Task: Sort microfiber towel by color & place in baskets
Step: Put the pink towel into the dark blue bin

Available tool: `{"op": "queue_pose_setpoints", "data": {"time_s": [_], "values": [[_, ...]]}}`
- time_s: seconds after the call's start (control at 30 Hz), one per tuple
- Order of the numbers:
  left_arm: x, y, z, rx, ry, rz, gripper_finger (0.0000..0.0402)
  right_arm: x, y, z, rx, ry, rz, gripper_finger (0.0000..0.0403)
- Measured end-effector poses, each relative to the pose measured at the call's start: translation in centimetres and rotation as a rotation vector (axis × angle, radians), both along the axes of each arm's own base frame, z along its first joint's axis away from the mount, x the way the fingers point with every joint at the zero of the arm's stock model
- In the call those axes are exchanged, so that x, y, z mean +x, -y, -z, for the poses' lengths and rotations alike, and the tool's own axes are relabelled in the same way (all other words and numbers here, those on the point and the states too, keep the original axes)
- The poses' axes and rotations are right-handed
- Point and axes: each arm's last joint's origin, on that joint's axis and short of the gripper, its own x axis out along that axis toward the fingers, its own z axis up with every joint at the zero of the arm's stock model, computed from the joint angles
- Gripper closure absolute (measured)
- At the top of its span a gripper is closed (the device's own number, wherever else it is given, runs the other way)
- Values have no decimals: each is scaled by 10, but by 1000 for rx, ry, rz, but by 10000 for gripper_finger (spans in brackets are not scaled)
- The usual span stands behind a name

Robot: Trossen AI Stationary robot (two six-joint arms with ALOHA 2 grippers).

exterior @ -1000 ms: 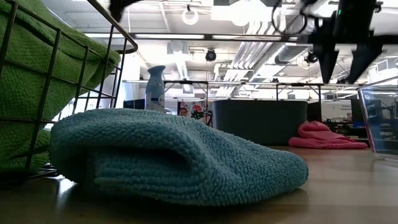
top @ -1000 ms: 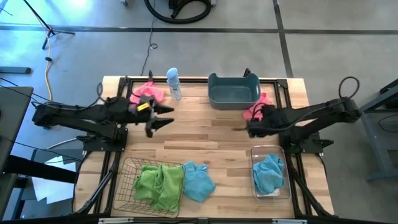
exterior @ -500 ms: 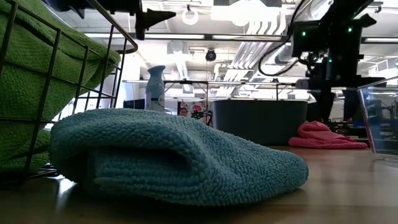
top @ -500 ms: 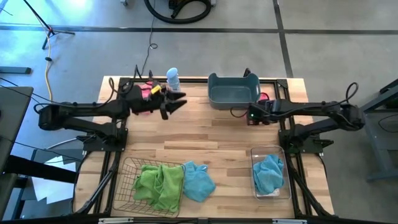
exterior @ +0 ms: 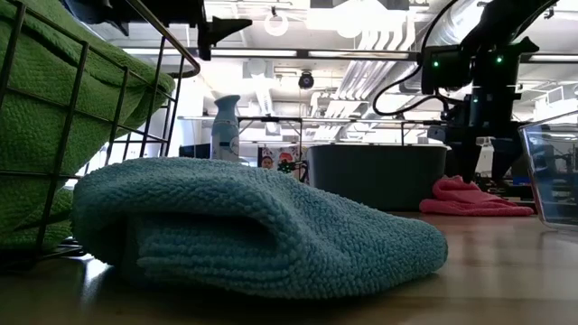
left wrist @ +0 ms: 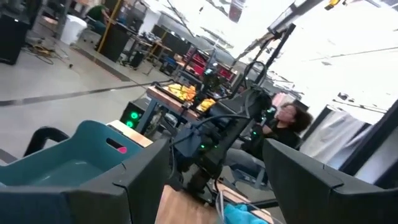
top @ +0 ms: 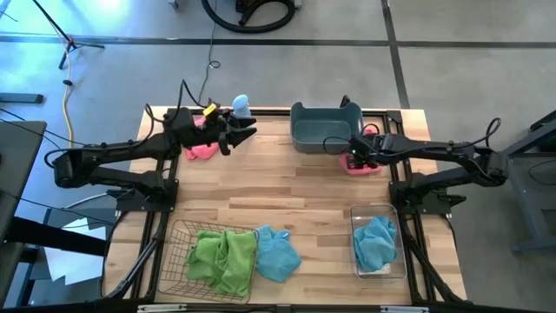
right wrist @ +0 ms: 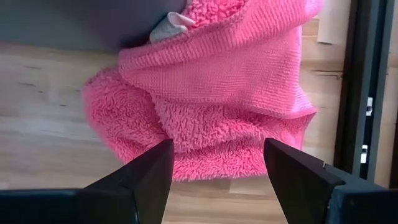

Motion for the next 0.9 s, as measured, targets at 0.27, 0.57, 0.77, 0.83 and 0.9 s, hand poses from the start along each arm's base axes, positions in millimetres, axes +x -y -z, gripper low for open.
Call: {"op": "queue_pose_setpoints", "data": {"time_s": [0.27, 0.57, 0.77, 0.83, 0.9], "values": [[0, 0, 0, 7, -1, 48, 156, -3, 5, 0, 8, -36, -63, 158], [0, 1, 0, -14, 4, 62, 156, -6, 10, 0, 26, -40, -63, 158], [0, 1, 0, -14, 4, 75, 156, -6, 10, 0, 36, -34, -89, 158], [0, 1, -1, -13, 7, 75, 156, -5, 10, 0, 41, -32, -92, 158], [0, 1, -2, -7, 19, 75, 156, -5, 10, 0, 39, -28, -90, 158]]}}
